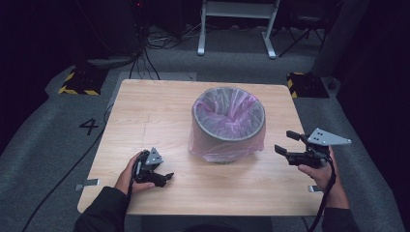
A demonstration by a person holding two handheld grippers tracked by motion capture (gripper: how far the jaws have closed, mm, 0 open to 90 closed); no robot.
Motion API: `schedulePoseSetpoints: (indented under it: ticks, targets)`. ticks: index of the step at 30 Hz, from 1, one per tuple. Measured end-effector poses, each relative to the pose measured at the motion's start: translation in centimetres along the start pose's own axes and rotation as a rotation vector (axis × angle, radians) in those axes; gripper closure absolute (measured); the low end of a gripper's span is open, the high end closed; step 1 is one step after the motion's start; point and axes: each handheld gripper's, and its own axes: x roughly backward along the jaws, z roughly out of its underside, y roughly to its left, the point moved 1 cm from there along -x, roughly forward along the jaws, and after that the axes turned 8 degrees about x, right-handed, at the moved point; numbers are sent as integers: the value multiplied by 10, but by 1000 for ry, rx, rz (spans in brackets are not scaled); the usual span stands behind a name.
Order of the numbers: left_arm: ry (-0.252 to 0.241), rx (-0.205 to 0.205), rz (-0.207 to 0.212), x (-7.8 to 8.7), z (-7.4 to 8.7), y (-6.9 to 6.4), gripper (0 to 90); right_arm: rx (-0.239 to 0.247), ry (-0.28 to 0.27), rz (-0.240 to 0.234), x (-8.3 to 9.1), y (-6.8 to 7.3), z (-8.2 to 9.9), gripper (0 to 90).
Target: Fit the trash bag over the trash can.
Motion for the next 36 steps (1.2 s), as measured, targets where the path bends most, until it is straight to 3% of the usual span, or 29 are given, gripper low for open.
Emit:
schedulePoseSetpoints:
  ticks: [1, 7, 22, 36]
  targets:
    - [-5, 22, 14, 0, 2, 3, 159, -3, -2, 9, 0, -1, -5, 254]
    - [-28, 26, 21, -1, 5, 5, 142, 13, 0, 32, -2, -1, -23, 256]
    - [-28, 40, 8, -2, 4, 6, 137, 75, -9, 0, -21, 3, -64, 256]
    - [-28, 37, 15, -2, 3, 7, 134, 146, 37, -22, -59, 9, -103, 257]
